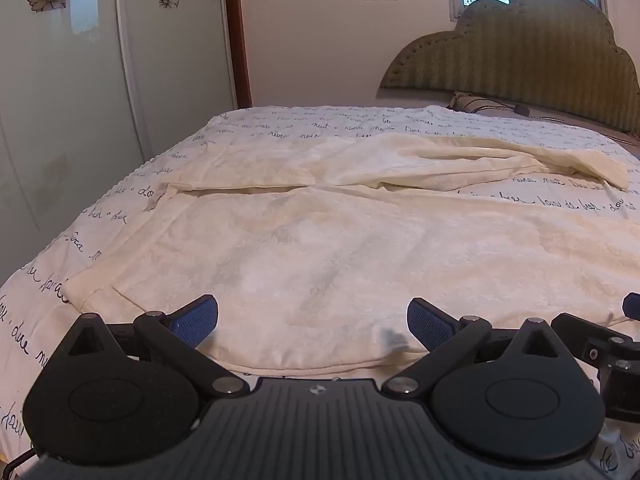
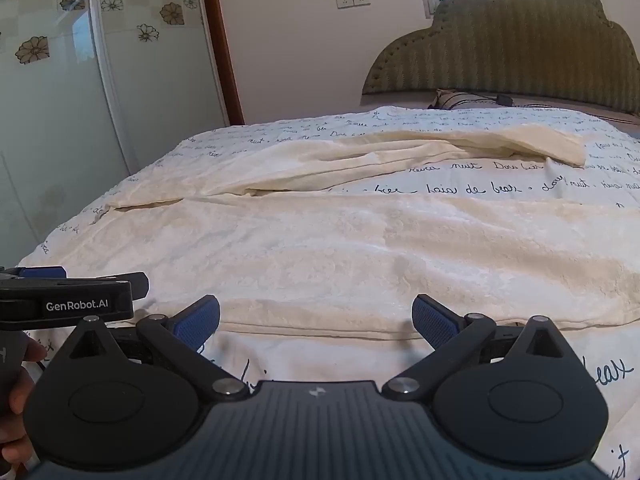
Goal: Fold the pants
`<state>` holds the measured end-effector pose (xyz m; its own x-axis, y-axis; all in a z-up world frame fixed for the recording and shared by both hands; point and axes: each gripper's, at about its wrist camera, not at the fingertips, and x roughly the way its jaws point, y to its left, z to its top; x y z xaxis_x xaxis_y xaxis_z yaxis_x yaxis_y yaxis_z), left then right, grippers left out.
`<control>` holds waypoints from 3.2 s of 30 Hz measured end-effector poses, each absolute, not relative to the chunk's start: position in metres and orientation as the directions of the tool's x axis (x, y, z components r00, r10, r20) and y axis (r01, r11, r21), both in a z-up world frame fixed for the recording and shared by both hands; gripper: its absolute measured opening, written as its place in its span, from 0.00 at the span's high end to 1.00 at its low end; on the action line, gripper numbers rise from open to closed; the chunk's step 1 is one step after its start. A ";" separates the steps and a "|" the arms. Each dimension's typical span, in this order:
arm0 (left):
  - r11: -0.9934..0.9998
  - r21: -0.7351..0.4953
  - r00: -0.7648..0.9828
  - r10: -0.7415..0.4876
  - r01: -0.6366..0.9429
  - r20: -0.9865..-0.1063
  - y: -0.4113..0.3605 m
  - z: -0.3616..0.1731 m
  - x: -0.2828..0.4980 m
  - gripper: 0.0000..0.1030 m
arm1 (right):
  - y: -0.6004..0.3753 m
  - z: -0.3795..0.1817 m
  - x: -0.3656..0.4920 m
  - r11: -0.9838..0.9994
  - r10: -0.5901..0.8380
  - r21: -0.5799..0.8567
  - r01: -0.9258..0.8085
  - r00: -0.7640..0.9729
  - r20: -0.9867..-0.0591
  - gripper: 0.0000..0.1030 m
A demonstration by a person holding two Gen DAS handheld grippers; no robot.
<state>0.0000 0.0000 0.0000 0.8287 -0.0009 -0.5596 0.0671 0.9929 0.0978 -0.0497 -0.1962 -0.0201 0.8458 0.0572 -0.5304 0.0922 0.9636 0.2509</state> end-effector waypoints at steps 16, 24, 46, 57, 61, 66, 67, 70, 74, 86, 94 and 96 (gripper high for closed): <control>0.993 0.094 0.828 -0.002 0.066 -0.561 -0.001 0.000 0.000 0.00 | -0.195 -0.020 -0.051 0.964 0.059 0.252 0.090 0.847 -0.529 0.00; 0.993 0.094 0.828 -0.001 0.066 -0.561 -0.001 0.000 0.000 0.00 | -0.193 -0.019 -0.052 0.964 0.056 0.250 0.091 0.849 -0.526 0.00; 0.993 0.094 0.829 -0.002 0.065 -0.560 0.002 -0.002 0.000 0.00 | -0.192 -0.018 -0.053 0.964 0.052 0.249 0.096 0.847 -0.529 0.00; 0.994 0.088 0.838 0.000 0.058 -0.546 0.003 0.002 0.004 0.00 | -0.193 0.000 -0.039 0.972 0.050 0.224 0.073 0.865 -0.500 0.00; 0.995 0.090 0.859 0.013 0.039 -0.512 0.009 0.010 0.009 0.00 | -0.192 0.011 -0.026 0.982 0.070 0.187 0.022 0.879 -0.471 0.00; 0.996 0.086 0.866 0.032 0.013 -0.500 0.018 0.017 0.023 0.00 | -0.189 0.025 -0.003 0.994 0.102 0.070 -0.081 0.911 -0.401 0.00; 0.997 0.079 0.868 0.033 0.007 -0.495 0.020 0.018 0.027 0.00 | -0.187 0.027 0.005 0.996 0.091 0.037 -0.083 0.909 -0.407 0.00; 0.998 0.062 0.868 0.034 -0.004 -0.495 0.026 0.020 0.039 0.01 | -0.187 0.030 0.029 0.994 0.107 0.016 -0.110 0.899 -0.425 0.01; 0.997 0.071 0.852 0.037 0.001 -0.523 0.032 0.020 0.057 0.02 | -0.185 0.028 0.057 0.987 0.148 0.007 -0.162 0.881 -0.450 0.30; 0.998 0.044 0.845 0.060 -0.043 -0.531 0.057 0.024 0.104 0.01 | -0.183 0.041 0.198 0.906 0.342 -0.094 -0.413 0.845 -0.411 0.30; 0.999 0.049 0.806 0.030 -0.001 -0.591 0.086 0.031 0.149 0.03 | -0.169 0.008 0.358 0.876 0.388 -0.005 -0.482 0.710 -0.588 0.35; 0.999 0.033 0.791 0.021 -0.001 -0.611 0.097 0.034 0.165 0.06 | -0.168 -0.007 0.386 0.877 0.378 0.011 -0.480 0.678 -0.631 0.36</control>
